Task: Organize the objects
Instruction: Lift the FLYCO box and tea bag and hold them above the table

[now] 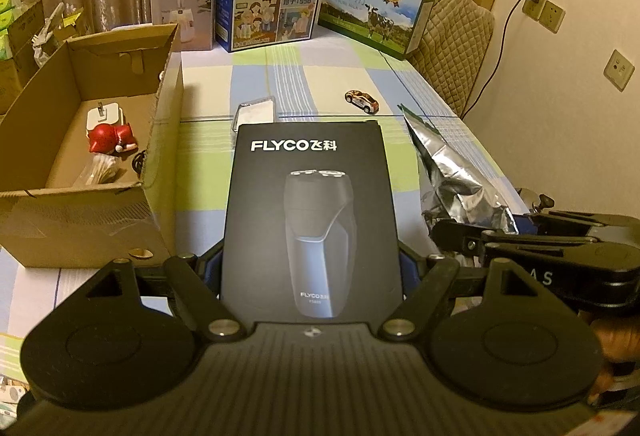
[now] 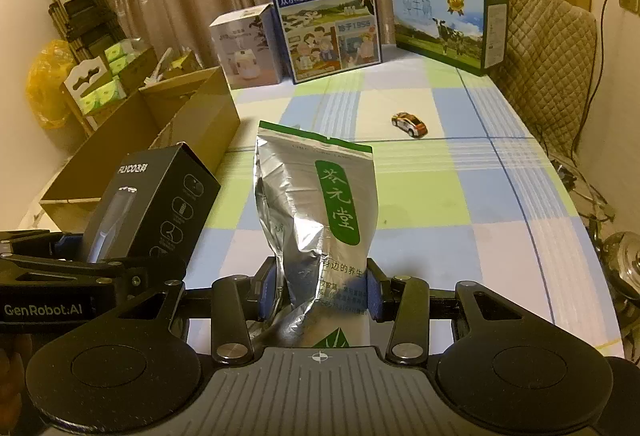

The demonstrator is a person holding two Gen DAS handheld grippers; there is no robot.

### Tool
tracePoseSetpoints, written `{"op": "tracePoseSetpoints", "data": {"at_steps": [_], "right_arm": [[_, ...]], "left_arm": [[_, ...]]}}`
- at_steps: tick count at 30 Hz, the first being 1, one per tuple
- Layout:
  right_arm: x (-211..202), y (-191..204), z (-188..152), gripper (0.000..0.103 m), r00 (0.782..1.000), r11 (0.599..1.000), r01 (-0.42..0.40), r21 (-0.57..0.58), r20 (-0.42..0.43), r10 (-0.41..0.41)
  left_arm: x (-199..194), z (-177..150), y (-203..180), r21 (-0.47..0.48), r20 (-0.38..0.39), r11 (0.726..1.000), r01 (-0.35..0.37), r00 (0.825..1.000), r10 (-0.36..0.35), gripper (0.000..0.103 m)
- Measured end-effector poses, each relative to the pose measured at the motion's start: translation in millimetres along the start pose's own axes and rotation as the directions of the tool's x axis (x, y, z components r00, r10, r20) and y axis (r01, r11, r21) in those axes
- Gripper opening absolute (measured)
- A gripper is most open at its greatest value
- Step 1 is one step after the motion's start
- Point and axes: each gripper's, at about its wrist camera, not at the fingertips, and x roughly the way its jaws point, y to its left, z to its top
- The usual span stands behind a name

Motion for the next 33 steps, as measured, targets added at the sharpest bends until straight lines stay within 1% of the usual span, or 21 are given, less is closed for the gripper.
{"op": "tracePoseSetpoints", "data": {"at_steps": [8,33], "right_arm": [[2,5,0,0.041,1.000,1.000,-0.009,-0.005,-0.004,0.009],[9,20,1,0.041,1.000,0.999,-0.026,-0.033,-0.018,0.025]], "left_arm": [[-4,2,7,-0.004,0.012,1.000,-0.016,1.000,0.016,0.076],[-13,-6,25,-0.042,0.024,0.999,-0.016,1.000,0.017,0.076]]}}
